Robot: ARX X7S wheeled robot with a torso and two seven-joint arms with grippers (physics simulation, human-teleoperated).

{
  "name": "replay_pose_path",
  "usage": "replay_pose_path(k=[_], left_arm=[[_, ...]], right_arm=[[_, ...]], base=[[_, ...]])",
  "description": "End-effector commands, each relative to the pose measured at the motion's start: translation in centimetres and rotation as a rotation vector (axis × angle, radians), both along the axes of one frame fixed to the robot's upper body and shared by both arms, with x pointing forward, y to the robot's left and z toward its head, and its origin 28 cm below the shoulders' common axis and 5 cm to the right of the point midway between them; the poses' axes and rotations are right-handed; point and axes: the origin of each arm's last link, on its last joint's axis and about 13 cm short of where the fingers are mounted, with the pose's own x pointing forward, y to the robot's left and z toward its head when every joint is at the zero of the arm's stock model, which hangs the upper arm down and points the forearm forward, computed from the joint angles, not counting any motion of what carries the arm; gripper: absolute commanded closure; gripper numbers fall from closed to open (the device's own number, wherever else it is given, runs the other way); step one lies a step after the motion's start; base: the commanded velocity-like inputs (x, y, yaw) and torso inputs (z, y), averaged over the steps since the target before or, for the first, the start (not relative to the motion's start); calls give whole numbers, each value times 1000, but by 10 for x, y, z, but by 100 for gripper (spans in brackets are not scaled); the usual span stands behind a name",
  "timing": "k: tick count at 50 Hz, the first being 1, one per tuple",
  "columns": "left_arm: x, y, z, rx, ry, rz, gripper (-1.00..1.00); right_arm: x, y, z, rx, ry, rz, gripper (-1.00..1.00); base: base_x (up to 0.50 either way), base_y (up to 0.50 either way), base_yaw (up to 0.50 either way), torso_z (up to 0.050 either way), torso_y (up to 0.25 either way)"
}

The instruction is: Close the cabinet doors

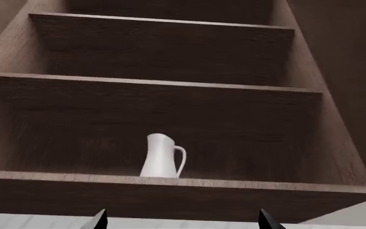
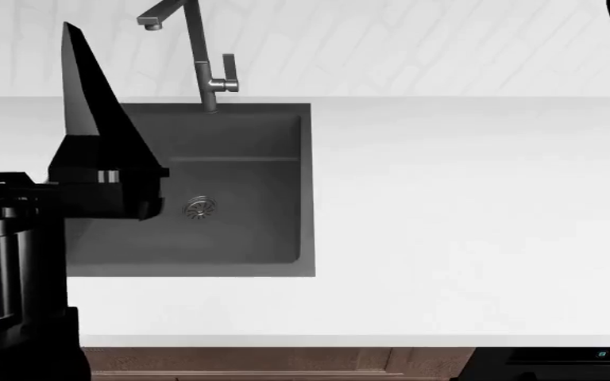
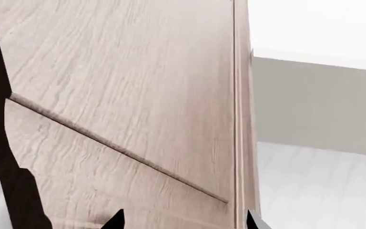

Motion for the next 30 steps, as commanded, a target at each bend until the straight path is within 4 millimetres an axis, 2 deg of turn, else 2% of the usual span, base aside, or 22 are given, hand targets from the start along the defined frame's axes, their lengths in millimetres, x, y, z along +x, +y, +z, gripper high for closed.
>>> replay_pose_path(k=[1, 11, 19, 30], left_arm=[[-6, 5, 1, -4, -4, 38, -100], [-13, 8, 2, -4, -9, 64, -100], [-21, 11, 3, -3, -9, 96, -100], [-37, 16, 8, -10, -31, 140, -100]], right_arm=[[42, -30, 31, -2, 32, -217, -100], [64, -23, 36, -59, 64, -241, -100], [77, -7, 37, -102, 69, -212, -100], [117, 16, 26, -166, 107, -195, -100]], base=[[0, 0, 0, 0, 0], [2, 0, 0, 2, 0], [0, 0, 0, 0, 0], [0, 0, 2, 2, -1]])
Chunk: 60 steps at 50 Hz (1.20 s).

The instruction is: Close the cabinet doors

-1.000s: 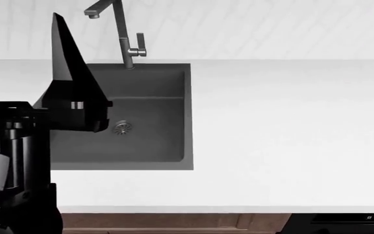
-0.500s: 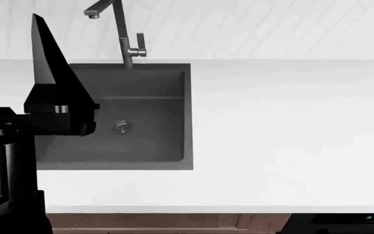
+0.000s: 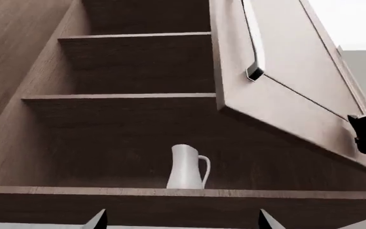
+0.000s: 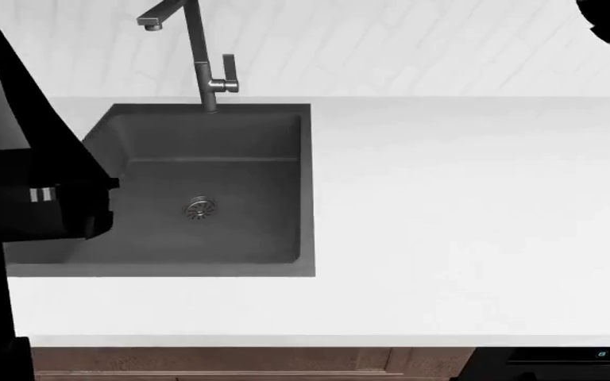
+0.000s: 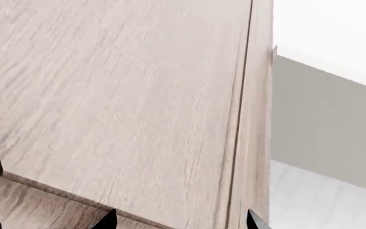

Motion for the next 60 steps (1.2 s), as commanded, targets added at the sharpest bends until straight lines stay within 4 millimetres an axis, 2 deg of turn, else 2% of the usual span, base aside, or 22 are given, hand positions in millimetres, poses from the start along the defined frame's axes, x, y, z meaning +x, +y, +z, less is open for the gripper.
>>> replay_pose_path(k=[1, 11, 18, 29, 48, 60], left_arm=[[-16, 5, 4, -2, -18, 39, -100], [-29, 7, 6, -2, -25, 69, -100], [-33, 6, 7, -6, -29, 49, -100], [-35, 7, 9, 4, -37, 58, -100], [-35, 4, 6, 10, -36, 47, -100], [-36, 3, 5, 3, -27, 28, -100]], right_arm=[[42, 12, -20, -61, 113, -28, -100], [61, 23, -49, -96, 169, -22, -100], [65, 30, -62, -110, 196, -8, -100], [74, 40, -98, -171, 285, -12, -100], [74, 47, -102, -195, 286, 25, -100], [73, 48, -99, -204, 276, 28, -100]], base=[[0, 0, 0, 0, 0], [0, 0, 0, 0, -5], [0, 0, 2, 0, -5], [0, 0, 5, 0, -10], [6, 0, 6, 20, -233], [4, 1, 4, 2, -13]])
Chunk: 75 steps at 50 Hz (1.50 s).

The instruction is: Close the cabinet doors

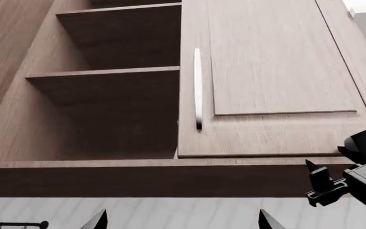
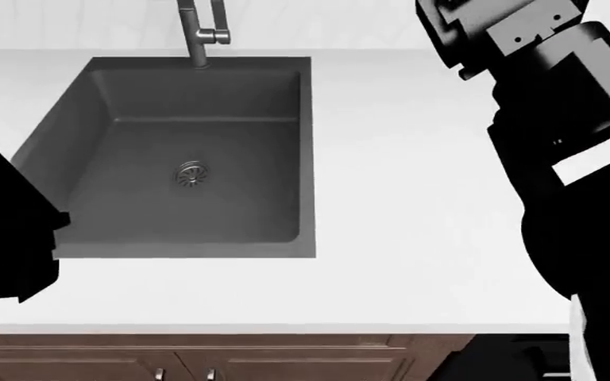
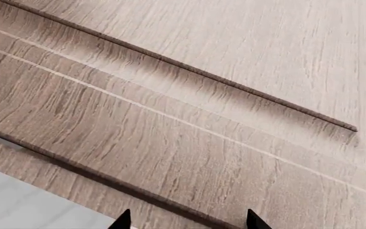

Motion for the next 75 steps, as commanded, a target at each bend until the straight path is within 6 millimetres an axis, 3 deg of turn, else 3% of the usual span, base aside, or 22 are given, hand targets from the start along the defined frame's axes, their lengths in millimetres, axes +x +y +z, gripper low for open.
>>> replay_pose_path(k=[1, 8, 10, 11, 12, 14, 15, 19, 22, 27, 32, 43, 75], left_arm=[[-1, 0, -1, -3, 4, -7, -100], [0, 1, 0, -4, 1, -6, -100], [2, -1, 0, -2, -1, -24, -100], [4, -2, 0, -1, 0, -31, -100], [5, -4, -1, 2, 1, -43, -100], [7, -5, -1, 3, 2, -55, -100], [8, -6, 0, 2, -2, -67, -100], [15, -10, -1, 1, -2, -104, -100], [21, -13, -3, 3, 3, -134, -100], [24, -14, -5, 5, 9, -151, -100], [24, -11, -3, 1, 3, -127, -100], [23, -6, 0, -16, -2, -109, -100], [20, -6, 1, -8, -9, -104, -100]], right_arm=[[25, -10, -63, -107, 302, -60, -100], [25, -1, -75, -51, 283, 107, -100], [19, -58, -94, 93, 302, -66, -100], [10, -60, -99, 146, 304, -25, -100], [-2, -64, -107, 157, 287, -17, -100], [-33, -46, -115, 170, 244, 126, -100], [-53, -52, -123, 245, 212, 145, -100], [-152, -32, -132, 326, 94, 451, -100], [-195, -39, -137, 340, -10, 416, -100], [-227, -51, -132, 393, -125, 409, -100], [-233, -61, -148, 463, -148, 391, -100], [-222, -59, -151, 458, -152, 322, -100], [-225, -59, -154, 446, -120, 326, -100]], base=[[11, 3, 5, 0, -11], [1, 0, 2, 0, -12], [0, 0, 0, 0, -13], [0, 0, 0, 0, -10], [0, 0, 0, 0, 0], [0, 0, 0, 0, 0], [0, 0, 0, 0, 0], [0, 0, 0, 0, 0], [0, 0, 0, 0, 0], [0, 0, 0, 0, 0], [0, 0, 0, 0, 0], [0, 0, 0, 0, 0], [0, 499, 0, 0, 0]])
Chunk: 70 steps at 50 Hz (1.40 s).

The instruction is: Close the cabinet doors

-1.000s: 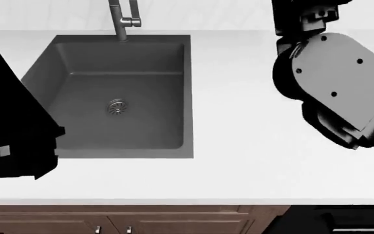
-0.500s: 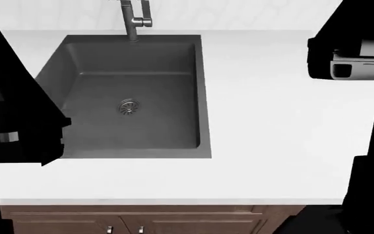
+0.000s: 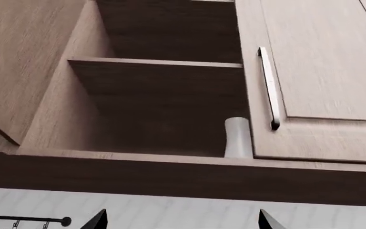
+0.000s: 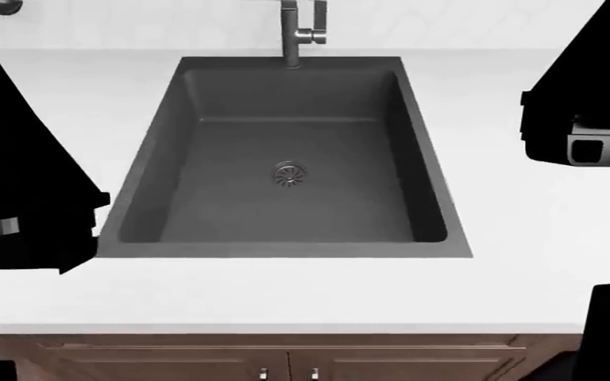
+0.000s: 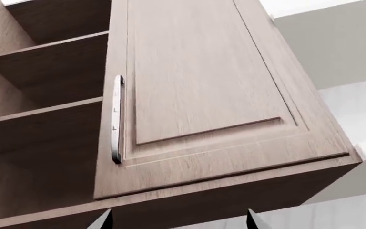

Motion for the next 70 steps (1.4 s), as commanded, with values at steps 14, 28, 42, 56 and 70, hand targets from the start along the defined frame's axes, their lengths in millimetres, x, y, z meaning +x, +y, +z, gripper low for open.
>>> replay_pose_path(k=[14, 28, 42, 56, 70], left_arm=[[1, 2, 0, 7, 0, 3, -100], [1, 0, -1, 10, 4, 1, -100], [0, 0, -1, 8, 2, -3, -100], [1, 0, -2, 12, 5, -4, -100], [1, 0, -2, 12, 7, -4, -100]], right_arm=[[-2, 1, -2, -1, 31, 9, -100], [2, 2, -3, 8, 30, 22, -100], [1, 2, -4, 4, 30, 36, -100], [2, 3, -6, -5, 32, 30, -100], [1, 3, -6, -27, 47, 18, -100]], base=[[0, 500, 0, 0, 0], [0, 500, 0, 0, 0], [0, 143, 0, 0, 0], [0, 0, 0, 0, 0], [0, 171, 0, 0, 0]])
